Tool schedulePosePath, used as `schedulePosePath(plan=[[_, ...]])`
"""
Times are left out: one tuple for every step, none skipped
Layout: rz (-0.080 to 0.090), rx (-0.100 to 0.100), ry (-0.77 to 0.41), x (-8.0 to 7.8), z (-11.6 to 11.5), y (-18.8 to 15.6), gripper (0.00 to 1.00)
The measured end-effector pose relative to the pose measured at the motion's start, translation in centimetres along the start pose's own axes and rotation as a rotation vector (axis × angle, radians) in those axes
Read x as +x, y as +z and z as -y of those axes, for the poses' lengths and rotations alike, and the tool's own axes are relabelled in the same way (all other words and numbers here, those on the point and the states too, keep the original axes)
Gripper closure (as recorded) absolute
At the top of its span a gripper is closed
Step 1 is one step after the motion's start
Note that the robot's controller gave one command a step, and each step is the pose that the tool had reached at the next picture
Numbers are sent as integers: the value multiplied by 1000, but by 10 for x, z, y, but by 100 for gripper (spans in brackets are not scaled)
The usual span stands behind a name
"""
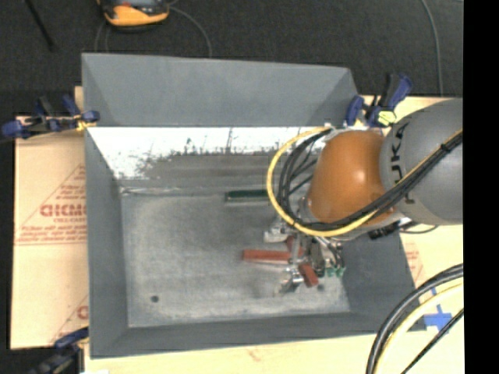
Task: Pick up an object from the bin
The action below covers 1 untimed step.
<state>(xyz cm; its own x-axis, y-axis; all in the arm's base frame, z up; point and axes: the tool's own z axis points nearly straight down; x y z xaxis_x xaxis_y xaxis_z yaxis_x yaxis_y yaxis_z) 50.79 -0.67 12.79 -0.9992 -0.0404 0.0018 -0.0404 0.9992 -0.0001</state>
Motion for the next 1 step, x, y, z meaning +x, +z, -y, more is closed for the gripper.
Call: schedulePosePath(plan=[[-10, -6, 5, -50, -7, 44, 100]])
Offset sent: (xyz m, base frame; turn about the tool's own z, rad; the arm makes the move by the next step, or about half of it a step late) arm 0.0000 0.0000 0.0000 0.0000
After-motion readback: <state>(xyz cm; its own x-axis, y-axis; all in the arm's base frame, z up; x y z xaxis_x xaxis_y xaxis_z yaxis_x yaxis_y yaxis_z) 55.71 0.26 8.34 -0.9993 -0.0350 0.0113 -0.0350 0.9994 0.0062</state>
